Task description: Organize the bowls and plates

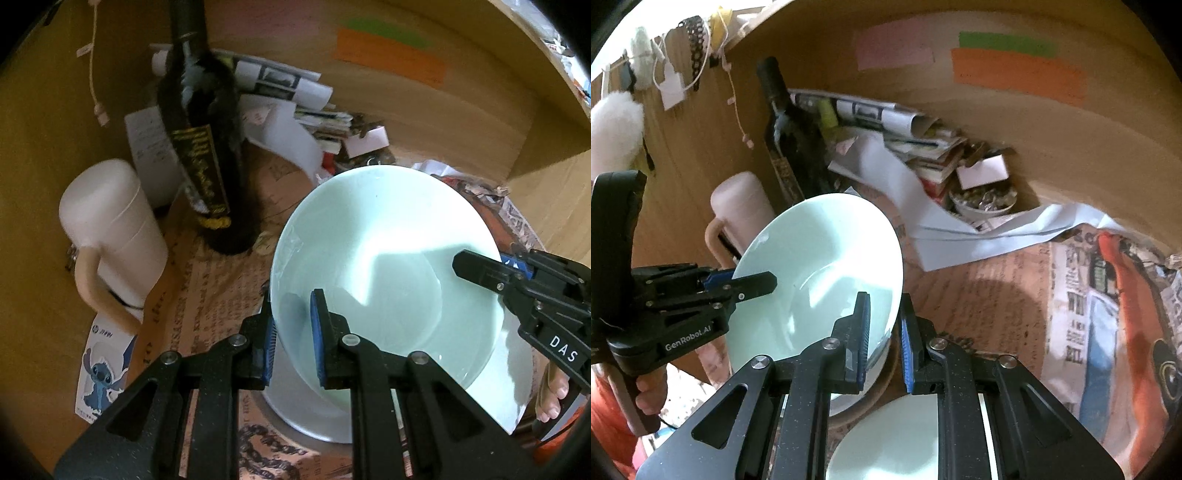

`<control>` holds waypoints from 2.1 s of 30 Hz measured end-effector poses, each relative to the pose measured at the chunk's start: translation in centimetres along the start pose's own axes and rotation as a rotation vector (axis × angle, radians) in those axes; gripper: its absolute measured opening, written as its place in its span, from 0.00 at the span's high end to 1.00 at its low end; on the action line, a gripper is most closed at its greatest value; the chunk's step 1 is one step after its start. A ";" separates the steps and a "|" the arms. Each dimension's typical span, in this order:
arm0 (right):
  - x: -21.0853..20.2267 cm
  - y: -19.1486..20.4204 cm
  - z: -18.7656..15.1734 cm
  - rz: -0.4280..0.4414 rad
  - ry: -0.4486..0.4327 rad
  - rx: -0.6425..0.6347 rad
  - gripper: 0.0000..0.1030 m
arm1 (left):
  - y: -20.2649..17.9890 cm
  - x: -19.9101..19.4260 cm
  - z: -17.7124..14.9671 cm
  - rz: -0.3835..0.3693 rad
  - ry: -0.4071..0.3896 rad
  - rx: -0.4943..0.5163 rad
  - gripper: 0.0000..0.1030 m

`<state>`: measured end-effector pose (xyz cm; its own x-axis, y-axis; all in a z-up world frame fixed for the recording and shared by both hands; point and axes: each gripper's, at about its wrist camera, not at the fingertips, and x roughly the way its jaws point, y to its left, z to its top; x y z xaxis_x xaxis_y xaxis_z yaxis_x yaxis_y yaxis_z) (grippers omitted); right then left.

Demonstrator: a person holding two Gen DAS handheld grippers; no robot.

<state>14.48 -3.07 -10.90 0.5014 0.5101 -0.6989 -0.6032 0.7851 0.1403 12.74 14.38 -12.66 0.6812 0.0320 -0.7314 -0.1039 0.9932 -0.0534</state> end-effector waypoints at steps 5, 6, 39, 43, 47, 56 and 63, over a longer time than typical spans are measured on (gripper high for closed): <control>1.1 0.2 -0.6 0.014 0.040 0.002 0.87 | 0.8 0.5 -0.7 0.013 0.016 -0.007 0.84; 1.3 0.2 -0.7 0.018 0.047 0.002 0.87 | 0.8 0.6 -0.8 0.016 0.020 -0.007 0.84; 2.8 2.7 -2.3 -0.029 0.081 -0.128 0.75 | 1.0 1.2 -2.5 0.115 0.013 0.050 0.83; 2.6 3.0 -2.2 -0.047 0.068 -0.146 0.64 | 1.2 0.9 -2.4 0.090 0.021 0.037 0.79; 1.1 3.0 -1.7 -0.086 -0.011 -0.158 0.49 | 1.2 -0.1 -2.3 0.072 -0.002 0.036 0.66; 0.1 1.4 -0.5 -0.077 -0.027 -0.109 0.29 | 1.6 -3.0 -1.9 0.051 -0.105 0.022 0.23; 2.5 -0.3 -0.7 -0.031 0.093 -0.065 0.28 | 2.6 -1.7 -2.6 0.029 -0.054 -0.008 0.19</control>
<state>15.44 -2.27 -13.21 0.4626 0.4491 -0.7644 -0.6290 0.7739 0.0739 9.42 16.58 -13.35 0.7158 0.0673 -0.6950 -0.1298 0.9908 -0.0377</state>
